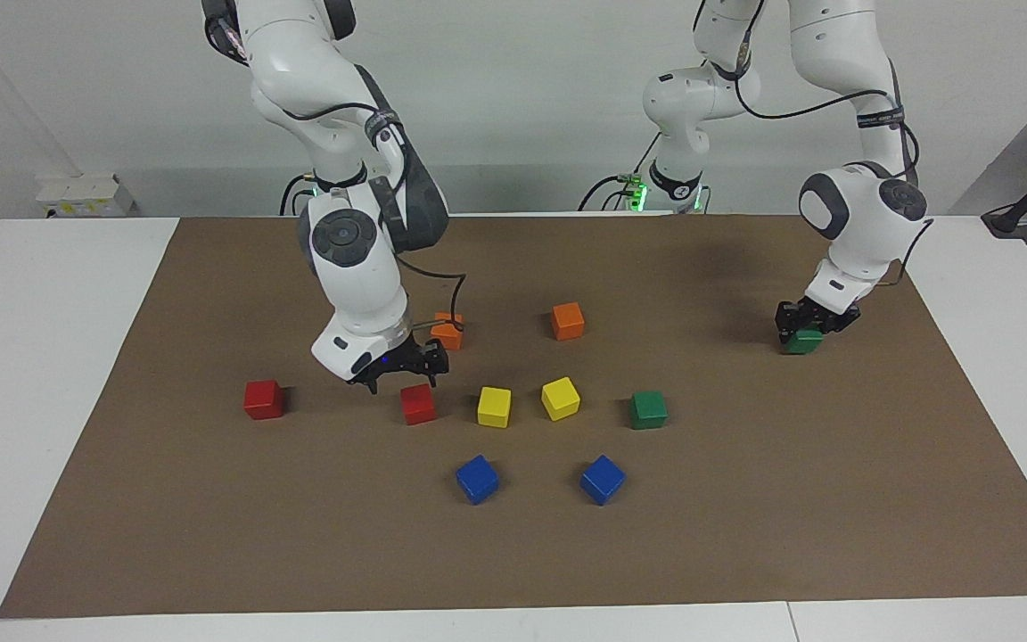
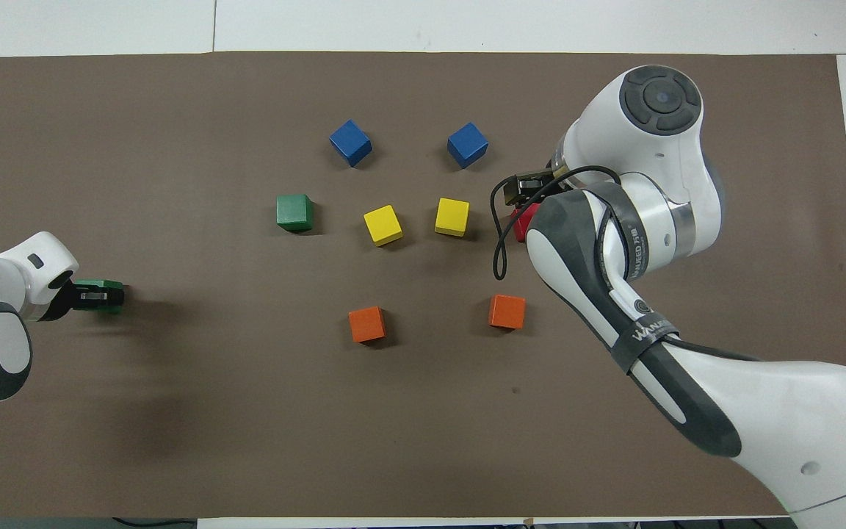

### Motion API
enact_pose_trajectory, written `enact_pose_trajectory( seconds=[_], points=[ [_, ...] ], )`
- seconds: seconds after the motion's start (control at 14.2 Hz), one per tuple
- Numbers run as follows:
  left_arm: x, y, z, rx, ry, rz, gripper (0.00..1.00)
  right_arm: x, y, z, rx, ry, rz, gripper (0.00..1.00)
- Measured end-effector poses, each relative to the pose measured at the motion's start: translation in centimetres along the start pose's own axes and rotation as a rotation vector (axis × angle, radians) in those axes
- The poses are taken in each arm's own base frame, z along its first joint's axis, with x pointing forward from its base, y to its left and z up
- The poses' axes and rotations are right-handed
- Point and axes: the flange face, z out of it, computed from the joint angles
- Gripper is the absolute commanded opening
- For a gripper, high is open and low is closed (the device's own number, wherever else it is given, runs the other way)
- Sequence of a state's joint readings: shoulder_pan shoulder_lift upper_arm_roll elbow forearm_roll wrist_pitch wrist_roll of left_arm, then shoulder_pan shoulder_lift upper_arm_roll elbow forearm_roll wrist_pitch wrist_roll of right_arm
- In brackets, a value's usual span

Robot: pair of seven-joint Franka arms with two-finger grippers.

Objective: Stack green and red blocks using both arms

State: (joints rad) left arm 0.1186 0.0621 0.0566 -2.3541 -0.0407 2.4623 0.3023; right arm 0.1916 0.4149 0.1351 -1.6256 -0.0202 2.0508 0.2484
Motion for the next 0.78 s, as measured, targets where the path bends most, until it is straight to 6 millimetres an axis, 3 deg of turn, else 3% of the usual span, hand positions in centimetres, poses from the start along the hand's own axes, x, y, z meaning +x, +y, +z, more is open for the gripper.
enact_pose_trajectory(
  seconds=[0.35, 0.42, 0.57, 0.78],
  points=[
    [-0.3, -0.3, 0.5, 0.003, 0.005, -0.006, 0.0, -0.2, -0.6, 3.1, -0.015, -0.037, -0.016, 1.0],
    [-0.3, -0.3, 0.6, 0.005, 0.011, -0.006, 0.1, -0.3, -0.6, 3.4, -0.023, -0.04, -0.023, 1.0],
    [-0.4, -0.2, 0.7, 0.007, 0.016, -0.003, 1.0, -0.5, -0.6, 4.0, -0.032, -0.04, -0.029, 1.0],
    [-0.4, -0.2, 0.7, 0.009, 0.022, 0.019, 1.0, -0.8, -0.3, 5.2, -0.045, -0.028, -0.037, 1.0]
  ],
)
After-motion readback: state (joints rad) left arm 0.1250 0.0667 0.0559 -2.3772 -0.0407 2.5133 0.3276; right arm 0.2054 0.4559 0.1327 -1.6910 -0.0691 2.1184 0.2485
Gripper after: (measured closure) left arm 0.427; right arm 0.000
